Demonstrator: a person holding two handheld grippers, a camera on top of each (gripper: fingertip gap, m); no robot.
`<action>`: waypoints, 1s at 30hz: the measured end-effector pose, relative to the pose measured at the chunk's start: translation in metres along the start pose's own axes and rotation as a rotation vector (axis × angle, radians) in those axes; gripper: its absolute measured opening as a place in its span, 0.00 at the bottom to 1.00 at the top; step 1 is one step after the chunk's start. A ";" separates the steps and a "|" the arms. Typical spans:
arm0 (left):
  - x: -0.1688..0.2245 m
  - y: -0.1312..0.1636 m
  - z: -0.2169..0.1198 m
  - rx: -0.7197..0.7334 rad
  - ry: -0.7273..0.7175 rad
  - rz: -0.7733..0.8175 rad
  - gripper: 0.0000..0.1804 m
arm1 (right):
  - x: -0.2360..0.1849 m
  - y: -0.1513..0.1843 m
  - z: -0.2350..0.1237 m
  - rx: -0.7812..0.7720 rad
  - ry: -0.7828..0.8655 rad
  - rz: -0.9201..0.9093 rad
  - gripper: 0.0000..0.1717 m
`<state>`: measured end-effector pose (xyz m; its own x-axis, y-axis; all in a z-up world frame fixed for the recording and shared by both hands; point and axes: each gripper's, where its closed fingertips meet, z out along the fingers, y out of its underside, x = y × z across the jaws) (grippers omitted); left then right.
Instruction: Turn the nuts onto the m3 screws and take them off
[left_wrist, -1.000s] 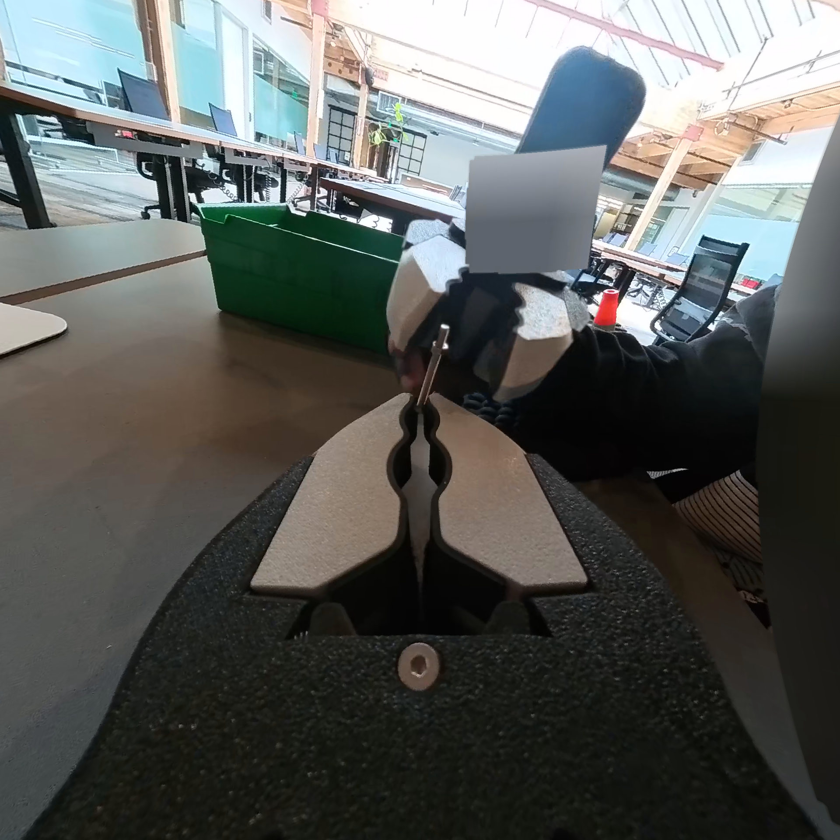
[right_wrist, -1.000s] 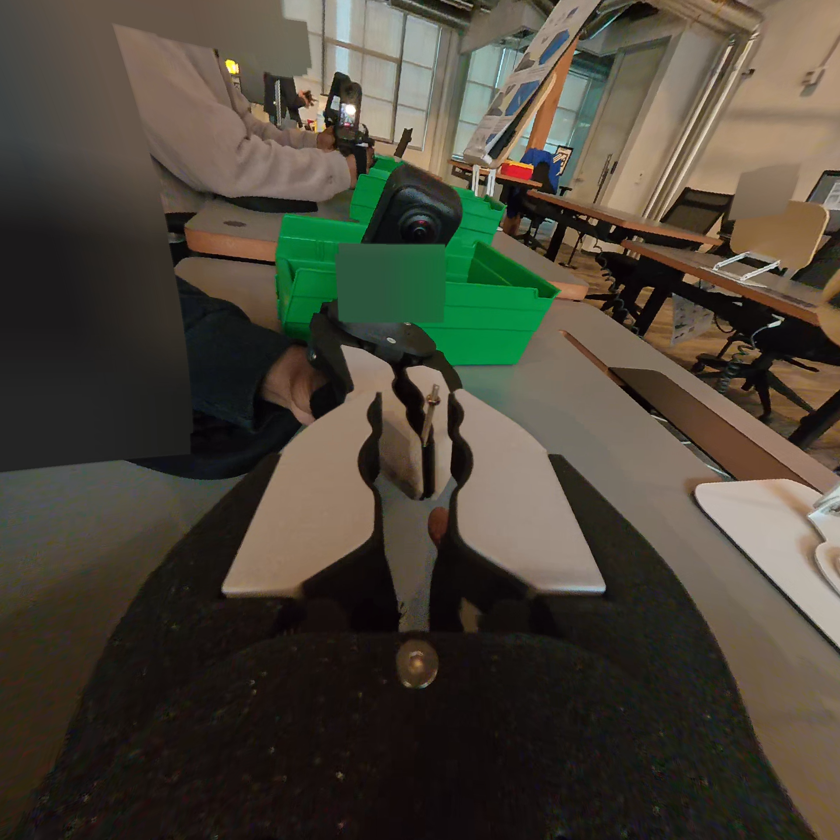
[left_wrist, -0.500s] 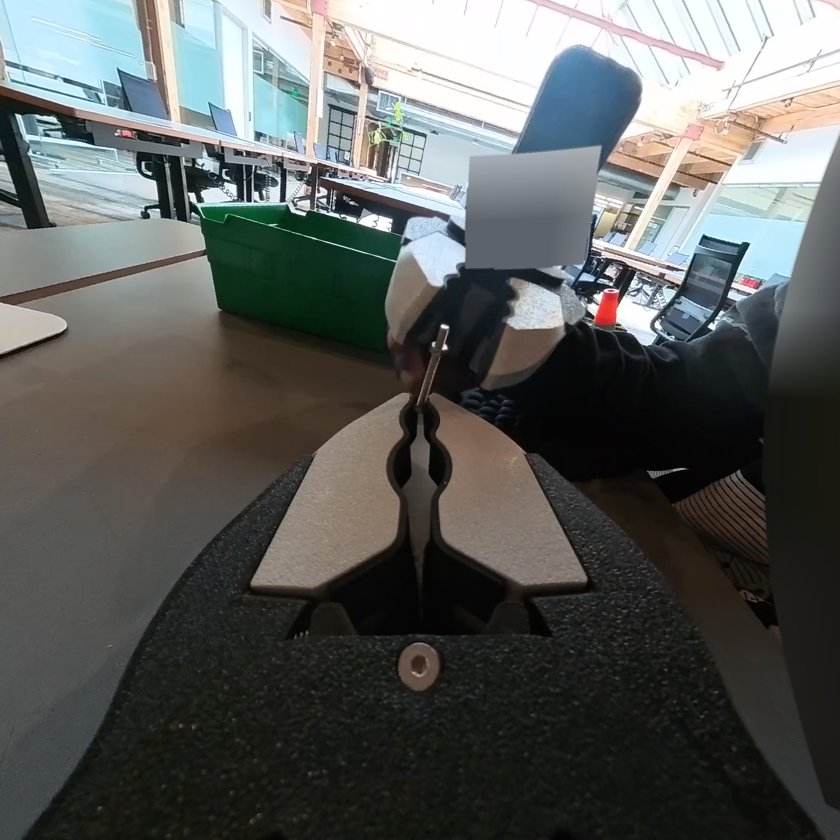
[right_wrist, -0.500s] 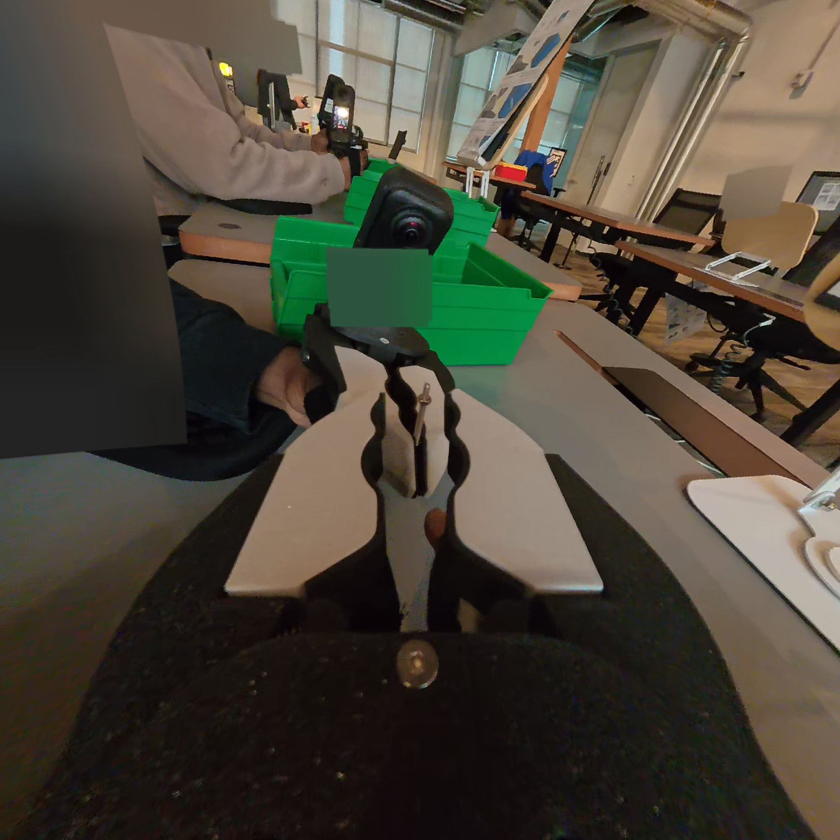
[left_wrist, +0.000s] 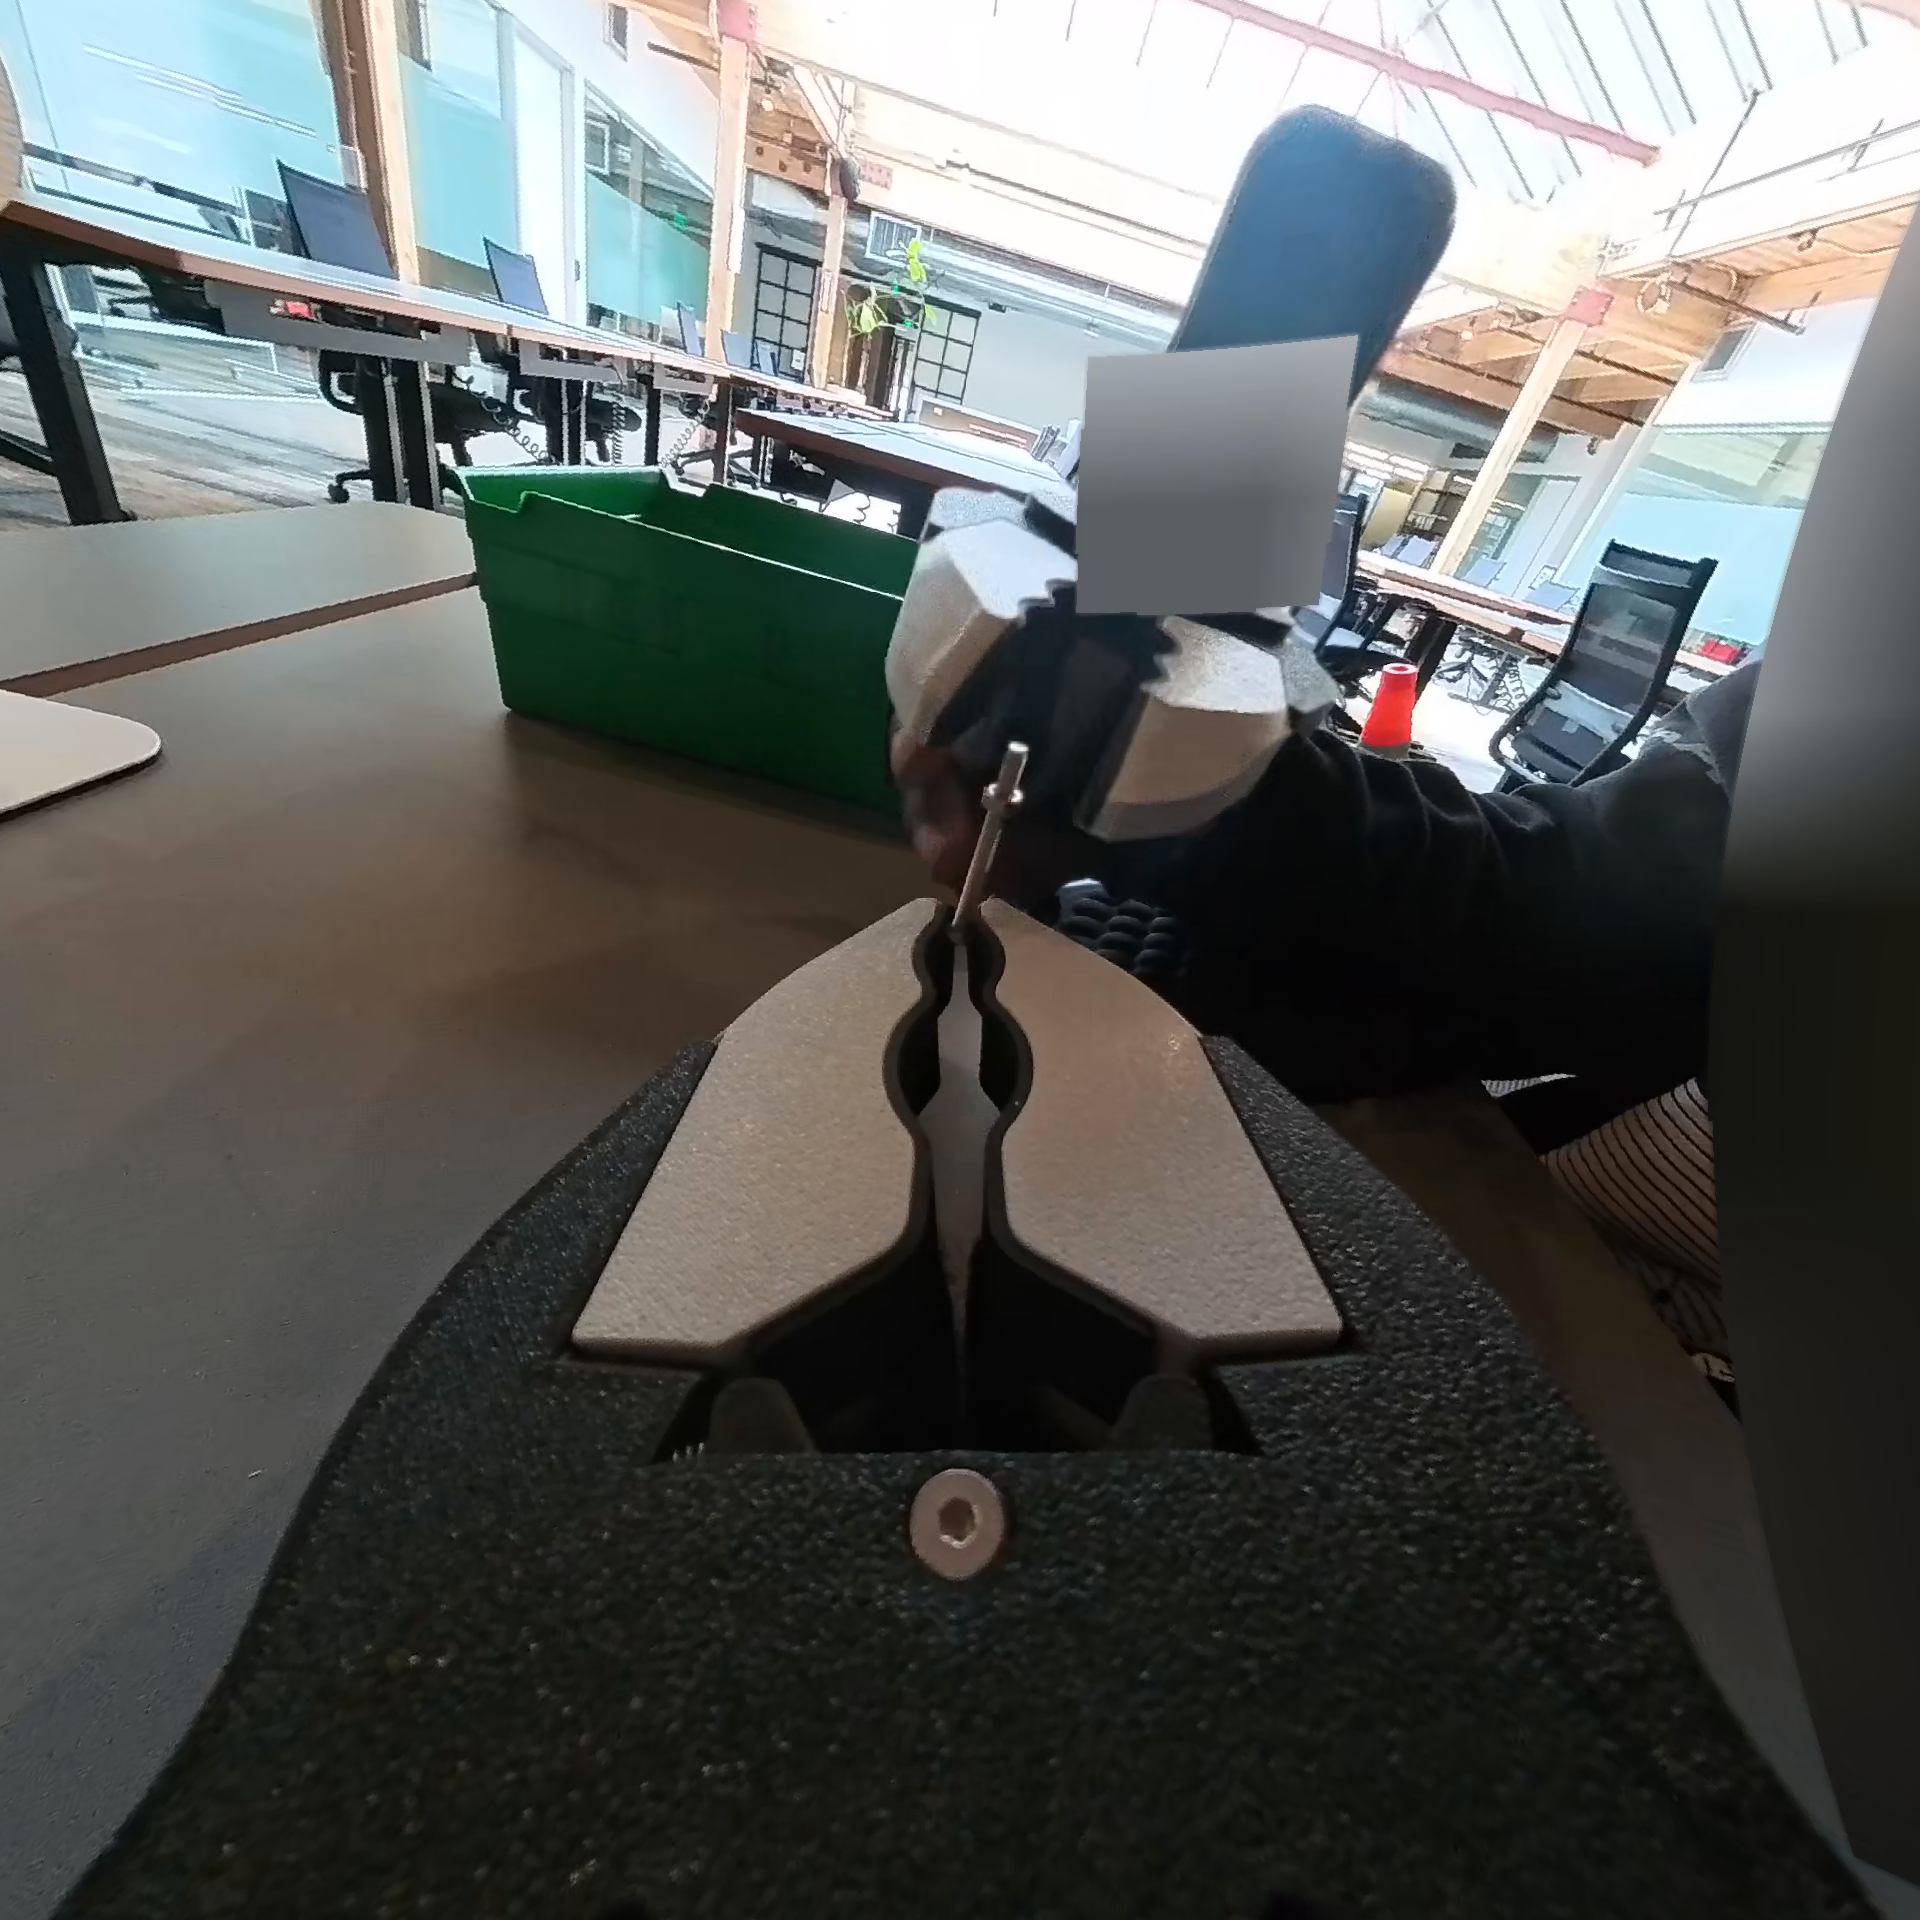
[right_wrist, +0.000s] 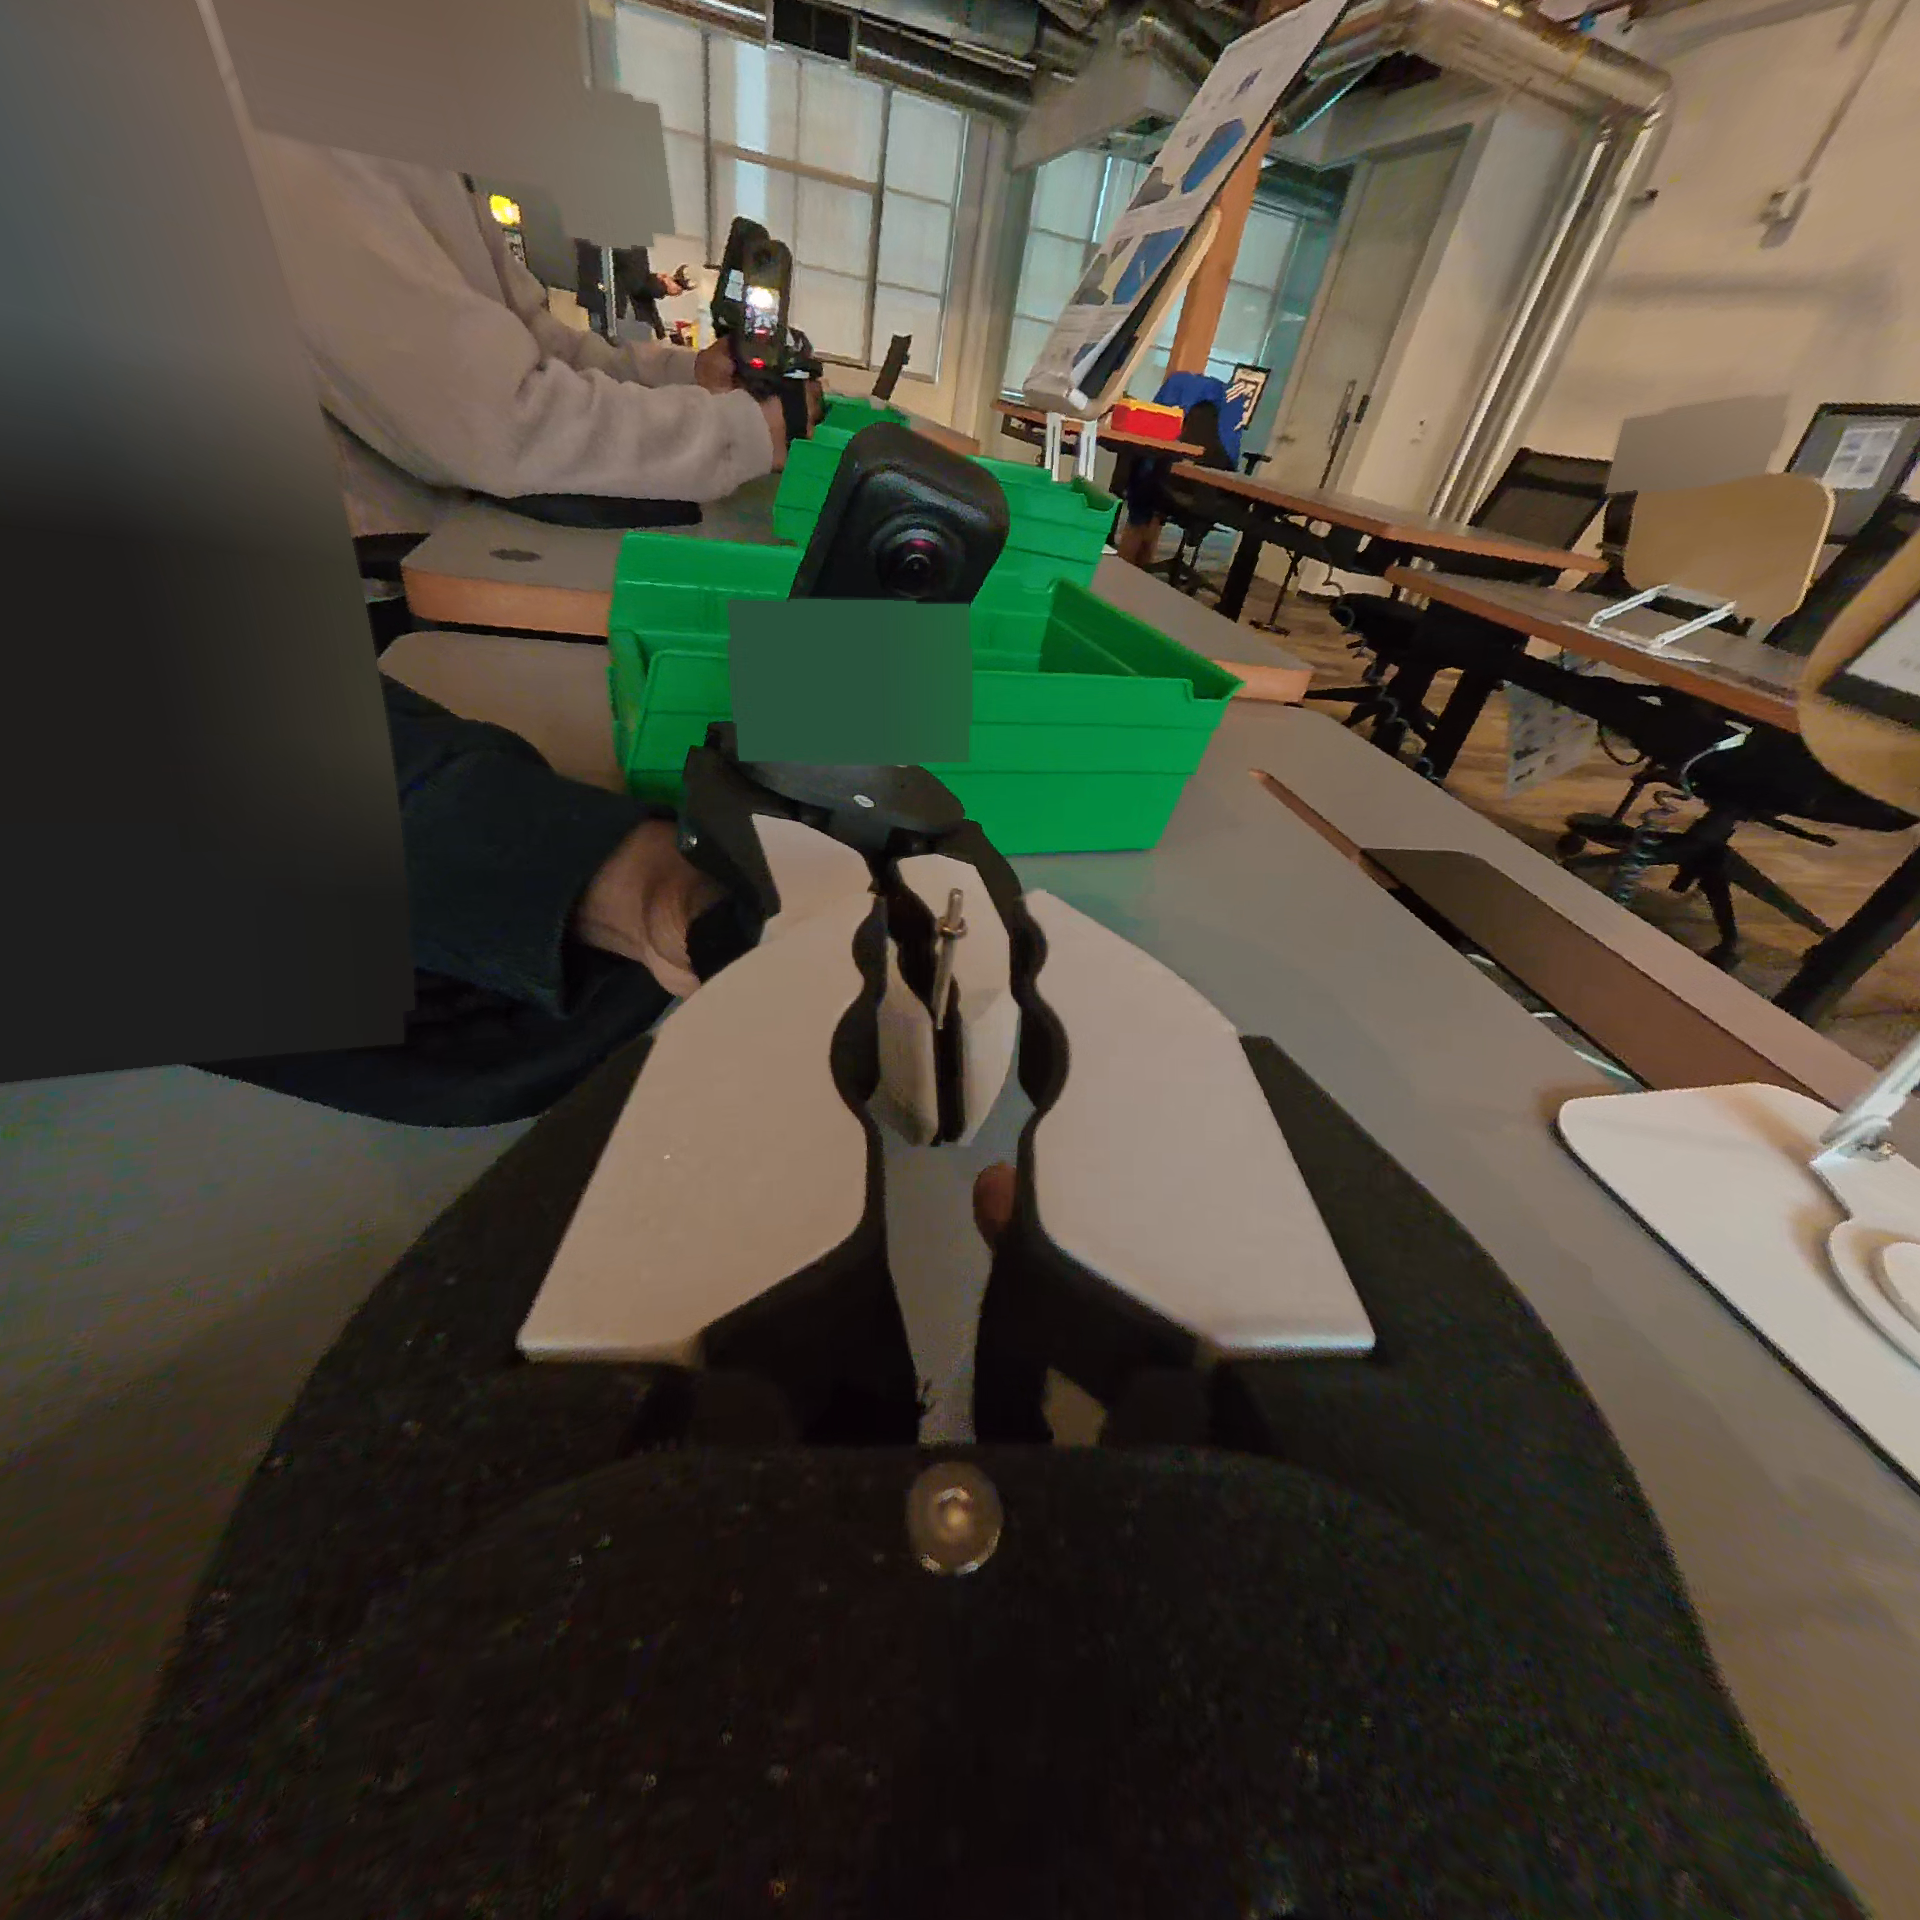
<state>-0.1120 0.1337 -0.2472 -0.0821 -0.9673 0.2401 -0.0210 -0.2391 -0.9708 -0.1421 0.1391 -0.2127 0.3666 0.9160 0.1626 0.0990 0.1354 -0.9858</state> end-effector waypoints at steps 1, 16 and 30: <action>0.000 0.000 0.000 -0.001 0.001 0.000 0.01 | -0.001 0.001 0.002 -0.003 -0.004 -0.003 0.13; 0.000 0.000 0.000 -0.003 0.002 0.000 0.01 | 0.000 0.003 0.002 -0.019 0.006 -0.014 0.12; -0.001 0.000 0.000 0.001 0.000 -0.005 0.01 | 0.003 0.000 -0.002 -0.007 0.014 -0.001 0.09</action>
<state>-0.1120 0.1343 -0.2473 -0.0817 -0.9661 0.2450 -0.0203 -0.2441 -0.9695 -0.1395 0.1416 -0.2121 0.3797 0.9105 0.1638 0.1061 0.1330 -0.9854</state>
